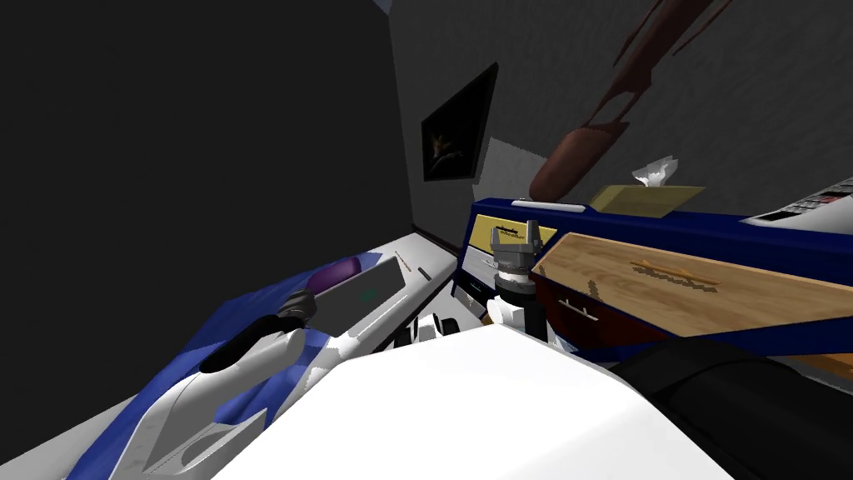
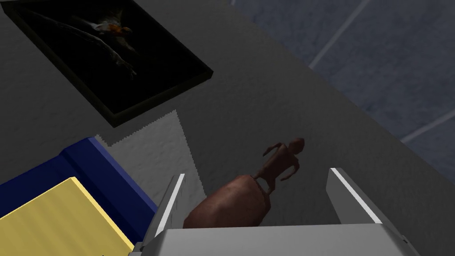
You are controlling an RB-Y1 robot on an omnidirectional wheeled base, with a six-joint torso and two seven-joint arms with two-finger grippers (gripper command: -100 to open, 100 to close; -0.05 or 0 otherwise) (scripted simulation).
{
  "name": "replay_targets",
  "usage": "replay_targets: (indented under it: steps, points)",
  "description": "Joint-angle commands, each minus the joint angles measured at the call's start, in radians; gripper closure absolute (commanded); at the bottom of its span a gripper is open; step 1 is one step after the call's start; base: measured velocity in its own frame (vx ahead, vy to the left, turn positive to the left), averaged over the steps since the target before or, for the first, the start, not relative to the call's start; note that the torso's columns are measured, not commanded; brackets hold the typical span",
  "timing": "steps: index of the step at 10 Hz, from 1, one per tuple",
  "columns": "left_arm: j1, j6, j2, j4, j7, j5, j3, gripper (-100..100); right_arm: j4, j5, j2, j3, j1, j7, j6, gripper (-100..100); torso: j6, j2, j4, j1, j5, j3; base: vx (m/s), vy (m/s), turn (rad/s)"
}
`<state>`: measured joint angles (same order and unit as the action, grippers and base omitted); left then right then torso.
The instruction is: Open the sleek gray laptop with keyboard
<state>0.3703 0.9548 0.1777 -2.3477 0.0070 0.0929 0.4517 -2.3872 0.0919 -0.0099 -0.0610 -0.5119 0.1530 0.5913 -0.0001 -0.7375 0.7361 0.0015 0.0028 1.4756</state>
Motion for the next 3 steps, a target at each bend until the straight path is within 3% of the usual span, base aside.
replay_targets:
  steps: [1,3]
  points:
    - [0.012,0.076,0.007,-0.030,0.006,0.023,0.015,100,0.000,0.000,0.000,0.000,0.000,0.000,0.000,0,0.000,0.001,0.001,0.002,-0.001,0.001,0.075,0.050,-0.033]
    - [0.023,0.127,0.013,-0.064,0.011,0.043,0.029,100,0.000,0.000,0.000,0.000,0.000,0.000,0.000,0,0.000,0.004,0.000,0.003,-0.001,0.003,0.105,0.069,-0.048]
